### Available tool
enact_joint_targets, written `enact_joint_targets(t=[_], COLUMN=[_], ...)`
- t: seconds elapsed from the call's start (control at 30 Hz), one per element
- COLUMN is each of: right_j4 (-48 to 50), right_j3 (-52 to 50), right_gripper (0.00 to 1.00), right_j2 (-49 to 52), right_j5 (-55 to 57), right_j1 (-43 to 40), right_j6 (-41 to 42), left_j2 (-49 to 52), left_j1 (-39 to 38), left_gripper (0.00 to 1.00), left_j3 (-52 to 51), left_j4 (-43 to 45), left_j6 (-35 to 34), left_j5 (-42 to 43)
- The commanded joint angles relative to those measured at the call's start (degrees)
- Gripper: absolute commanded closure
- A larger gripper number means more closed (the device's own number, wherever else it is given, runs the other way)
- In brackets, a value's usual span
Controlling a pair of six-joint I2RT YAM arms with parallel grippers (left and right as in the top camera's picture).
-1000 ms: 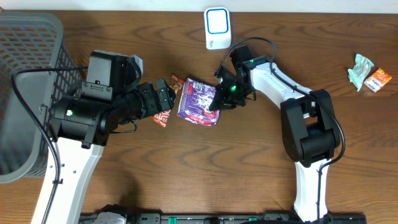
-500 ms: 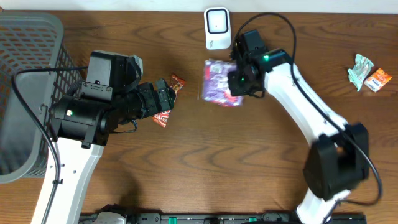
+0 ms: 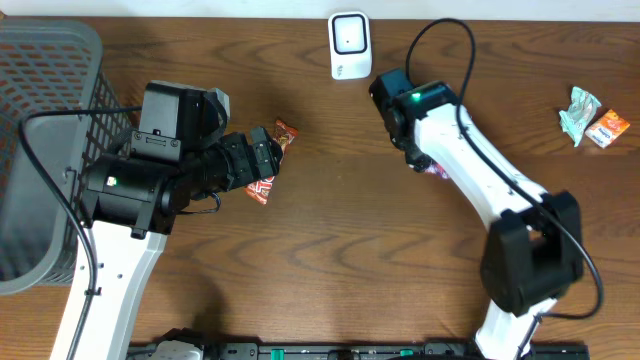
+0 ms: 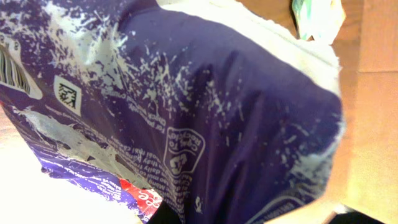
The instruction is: Scan the item barcode
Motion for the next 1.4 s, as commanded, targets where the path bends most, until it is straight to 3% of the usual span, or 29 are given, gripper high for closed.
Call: enact_joint_targets(t=[0.0,0.13,0.23,0.47,0.63,0.77,0.93,1.13,1.37], right_j4=[-1.22,-1.42,-0.07,-2.19,-5.42,-7.32,-9.57,-9.75,-1.97], right_j3=[0.39,0.39,0.50,12.41,27.74,34.29,35.12,32.11,22.60], right_gripper=[0.99,0.98,0.66,0.54,0.11,0.05,0.02,0.01,0.04], right_j2=[4.74,9.20,10.16,9.94,9.94,9.94,10.05,10.14,10.19], right_j5=[2.93,-2.21,-6.08,-18.27,-31.17,-36.65,-40.70,-46.40,-62.64], right_j1=[0.72,3.26,6.19,8.90,6.67,3.76,-2.84,-12.13,-17.75], right_j6=[2.54,2.54,2.51,1.97,-5.81,-9.18,-11.89,-13.62,-14.91], left_j2=[0.17,0.17,0.17,0.17,0.17,0.17,0.17,0.17,0.17], left_j1=[0.24,0.24,0.24,0.24,0.24,0.24,0.24,0.24,0.24], left_gripper=[0.02,0.02,0.02,0.02,0.02,0.02,0.02,0.02,0.02], left_j3=[0.66,0.66,0.66,0.66,0.66,0.66,0.66,0.66,0.66], left_j4=[0.02,0.02,0.02,0.02,0.02,0.02,0.02,0.02,0.02], left_j6=[0.35,0.33,0.35,0.35,0.35,0.33,0.35,0.33,0.35], left_j5=[0.31,0.28,0.31,0.31,0.31,0.28,0.28,0.28,0.28])
